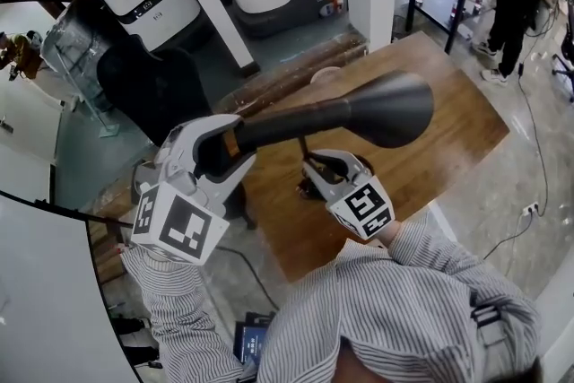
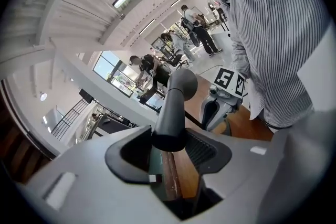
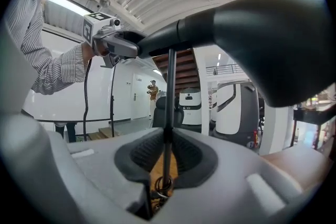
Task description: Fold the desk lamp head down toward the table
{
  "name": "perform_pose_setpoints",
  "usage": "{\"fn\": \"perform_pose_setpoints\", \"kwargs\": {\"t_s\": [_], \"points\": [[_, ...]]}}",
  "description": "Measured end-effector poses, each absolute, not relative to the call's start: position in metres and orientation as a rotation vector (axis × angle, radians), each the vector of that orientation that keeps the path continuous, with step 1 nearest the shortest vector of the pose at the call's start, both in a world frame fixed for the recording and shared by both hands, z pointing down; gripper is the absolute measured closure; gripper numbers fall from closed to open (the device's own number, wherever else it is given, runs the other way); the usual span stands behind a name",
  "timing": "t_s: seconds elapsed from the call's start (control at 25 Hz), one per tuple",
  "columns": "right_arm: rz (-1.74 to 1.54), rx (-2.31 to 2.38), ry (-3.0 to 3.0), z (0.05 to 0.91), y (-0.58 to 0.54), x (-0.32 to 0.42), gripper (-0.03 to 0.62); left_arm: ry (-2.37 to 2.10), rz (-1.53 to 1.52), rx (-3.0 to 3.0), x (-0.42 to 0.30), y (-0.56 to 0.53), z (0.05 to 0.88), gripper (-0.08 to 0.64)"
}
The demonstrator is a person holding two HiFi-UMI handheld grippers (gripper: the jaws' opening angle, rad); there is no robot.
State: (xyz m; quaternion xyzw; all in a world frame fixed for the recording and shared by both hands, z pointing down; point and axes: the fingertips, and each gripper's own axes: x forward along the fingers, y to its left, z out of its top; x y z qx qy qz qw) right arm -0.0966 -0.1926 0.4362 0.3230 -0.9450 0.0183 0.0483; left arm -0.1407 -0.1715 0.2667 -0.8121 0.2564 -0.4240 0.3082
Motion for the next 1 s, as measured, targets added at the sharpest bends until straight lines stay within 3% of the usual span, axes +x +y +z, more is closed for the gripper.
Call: {"fn": "perform_pose_setpoints", "kwargs": {"t_s": [1.0], "points": [[0.034,1.204,-2.793,0.432,-0.185,-0.102,0.544,0.395,-1.281,-1.988,-0.123,-0.161,0.234,0.351]]}}
